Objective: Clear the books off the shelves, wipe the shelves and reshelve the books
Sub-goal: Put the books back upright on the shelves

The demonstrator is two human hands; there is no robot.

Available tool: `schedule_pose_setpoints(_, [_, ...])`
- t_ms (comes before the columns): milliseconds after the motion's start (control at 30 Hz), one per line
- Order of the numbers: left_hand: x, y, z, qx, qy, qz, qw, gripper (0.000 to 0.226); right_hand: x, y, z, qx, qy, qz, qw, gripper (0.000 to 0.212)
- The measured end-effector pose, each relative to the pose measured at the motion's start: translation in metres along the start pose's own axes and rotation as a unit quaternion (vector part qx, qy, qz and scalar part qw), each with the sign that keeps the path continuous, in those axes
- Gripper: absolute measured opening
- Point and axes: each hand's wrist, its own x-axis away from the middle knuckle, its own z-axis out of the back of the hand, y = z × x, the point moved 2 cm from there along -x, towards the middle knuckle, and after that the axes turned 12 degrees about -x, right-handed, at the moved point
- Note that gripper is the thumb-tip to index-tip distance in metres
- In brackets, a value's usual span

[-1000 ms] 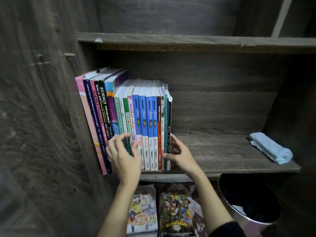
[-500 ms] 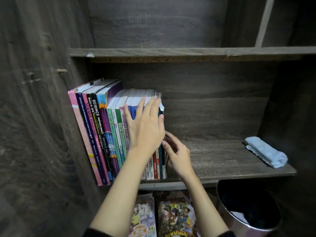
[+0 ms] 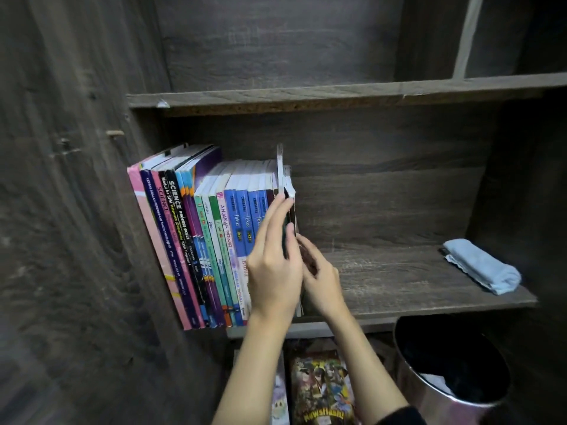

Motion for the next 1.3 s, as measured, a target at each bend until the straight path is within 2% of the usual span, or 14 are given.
schedule_pose_setpoints(100, [0.0,0.001,0.005,0.022,0.027,0.046,0.998,0.042,0.003,0.005,0.0,-0.001,-0.039,-0.003,0.999,0.049])
schedule_pose_setpoints(200, [-0.001,0.004,0.011,0.074,0.059,0.076,0.993,0.047,0.002,0.009,0.003,0.015,-0.048,0.001,0.999,0.048])
schedule_pose_setpoints(267, [0.003,0.007,0.012,0.11,0.053,0.114,0.986,0.054,0.002,0.006,0.003,0.008,-0.048,0.003,0.999,0.048])
schedule_pose_setpoints(333, [0.013,0.006,0.006,0.105,0.009,0.161,0.981,0.057,0.003,0.005,0.004,-0.001,-0.053,-0.003,0.999,0.049])
schedule_pose_setpoints(400, [0.026,0.005,-0.001,0.054,-0.074,0.207,0.974,0.064,0.004,0.003,0.006,-0.001,-0.058,-0.022,0.998,0.051])
schedule_pose_setpoints(500, [0.039,0.001,-0.005,-0.006,-0.148,0.236,0.96,0.061,0.003,0.008,0.005,-0.002,-0.061,-0.022,0.998,0.054])
schedule_pose_setpoints(600, [0.039,0.0,-0.005,-0.026,-0.169,0.245,0.954,0.054,0.004,0.015,0.001,-0.008,-0.072,-0.025,0.997,0.055])
schedule_pose_setpoints(767, [0.04,0.006,-0.007,-0.044,-0.201,0.241,0.948,0.055,0.005,0.019,-0.002,-0.008,-0.061,-0.052,0.997,0.051])
schedule_pose_setpoints(1000, [0.033,0.004,0.01,-0.041,-0.259,0.28,0.923,0.051,0.0,0.015,-0.002,0.065,-0.062,-0.035,0.995,0.056])
schedule_pose_setpoints(1100, [0.03,0.006,0.027,-0.047,-0.282,0.271,0.919,0.05,-0.003,0.01,-0.004,0.109,-0.06,-0.047,0.991,0.06])
schedule_pose_setpoints(1300, [0.02,0.01,0.058,-0.055,-0.297,0.251,0.92,0.052,-0.004,0.003,-0.001,0.121,-0.061,-0.082,0.987,0.059])
